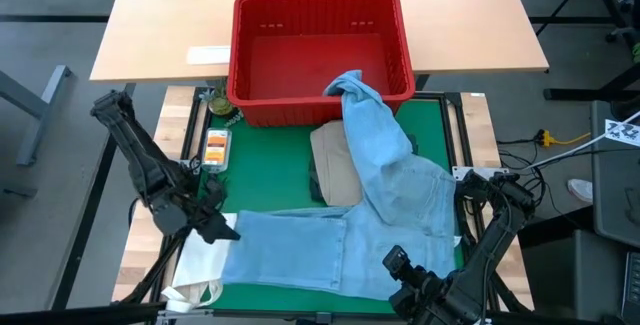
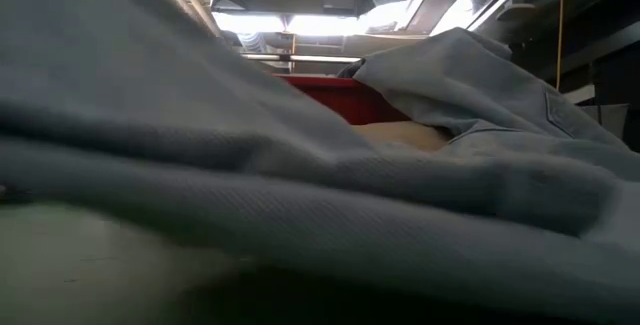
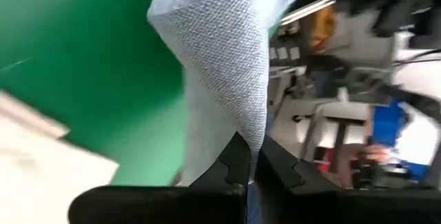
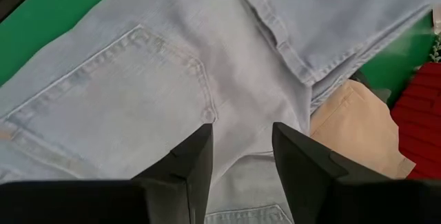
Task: Fold Laundry from Bin
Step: Fold the light blue pants
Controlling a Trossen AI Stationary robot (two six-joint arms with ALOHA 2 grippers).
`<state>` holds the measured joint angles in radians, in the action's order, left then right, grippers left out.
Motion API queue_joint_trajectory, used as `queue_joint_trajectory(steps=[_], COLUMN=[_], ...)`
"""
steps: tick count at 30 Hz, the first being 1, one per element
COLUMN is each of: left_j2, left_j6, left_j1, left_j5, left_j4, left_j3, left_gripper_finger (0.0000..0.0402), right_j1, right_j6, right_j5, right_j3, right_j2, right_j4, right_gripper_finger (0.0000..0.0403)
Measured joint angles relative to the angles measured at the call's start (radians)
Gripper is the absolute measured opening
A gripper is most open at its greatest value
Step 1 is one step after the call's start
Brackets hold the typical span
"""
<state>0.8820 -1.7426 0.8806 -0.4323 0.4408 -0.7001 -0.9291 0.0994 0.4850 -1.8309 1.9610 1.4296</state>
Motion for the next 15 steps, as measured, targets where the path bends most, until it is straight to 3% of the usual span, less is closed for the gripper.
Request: queue_joint_trajectory(steps=[8, 15], left_j2=[0.019, 0.13], left_j6=[0.054, 0.1], left_j1=[-0.019, -0.108], left_j5=[-0.136, -0.098], left_j4=[-0.011, -0.148], left_j3=[-0.101, -0.102], left_gripper_finger=[0.0003, 0.0003], right_j1=[0.0, 0.0], right_j6=[0.0, -0.002], right_j5=[0.0, 0.0], right_j3=[0.0, 0.0], right_j2=[0.0, 0.0], right_j4=[0.0, 0.001], right_gripper_finger=[0.0152, 0.0152])
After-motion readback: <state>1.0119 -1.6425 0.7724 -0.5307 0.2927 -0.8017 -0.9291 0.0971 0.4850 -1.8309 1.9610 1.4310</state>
